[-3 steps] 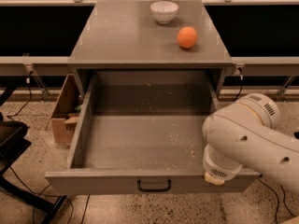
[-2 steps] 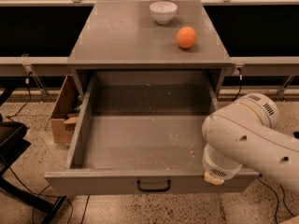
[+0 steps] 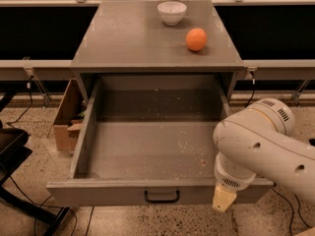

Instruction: Open top drawer

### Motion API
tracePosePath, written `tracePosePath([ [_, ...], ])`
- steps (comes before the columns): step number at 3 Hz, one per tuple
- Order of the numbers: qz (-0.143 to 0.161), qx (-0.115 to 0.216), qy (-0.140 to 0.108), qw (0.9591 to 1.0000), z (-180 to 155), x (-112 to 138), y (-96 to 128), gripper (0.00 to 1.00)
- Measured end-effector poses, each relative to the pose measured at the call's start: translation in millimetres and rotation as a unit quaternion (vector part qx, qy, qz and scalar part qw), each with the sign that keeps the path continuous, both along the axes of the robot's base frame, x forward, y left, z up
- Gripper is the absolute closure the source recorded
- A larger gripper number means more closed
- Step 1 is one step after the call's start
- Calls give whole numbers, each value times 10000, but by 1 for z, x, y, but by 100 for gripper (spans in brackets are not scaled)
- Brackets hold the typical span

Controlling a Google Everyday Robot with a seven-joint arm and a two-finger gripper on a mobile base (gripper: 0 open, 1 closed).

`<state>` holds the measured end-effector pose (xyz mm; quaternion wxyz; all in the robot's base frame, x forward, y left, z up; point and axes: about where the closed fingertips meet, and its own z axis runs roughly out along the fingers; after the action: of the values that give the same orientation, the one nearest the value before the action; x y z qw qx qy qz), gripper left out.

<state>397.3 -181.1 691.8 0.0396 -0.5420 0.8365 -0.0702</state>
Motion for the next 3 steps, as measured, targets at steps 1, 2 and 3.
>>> tracePosePath([
  [1,0,0,0,10000,0,0,0,0],
  [2,144,17,-11,9999,50,11,-27,0],
  [3,219,59,158,9996,111,10,-74,0],
])
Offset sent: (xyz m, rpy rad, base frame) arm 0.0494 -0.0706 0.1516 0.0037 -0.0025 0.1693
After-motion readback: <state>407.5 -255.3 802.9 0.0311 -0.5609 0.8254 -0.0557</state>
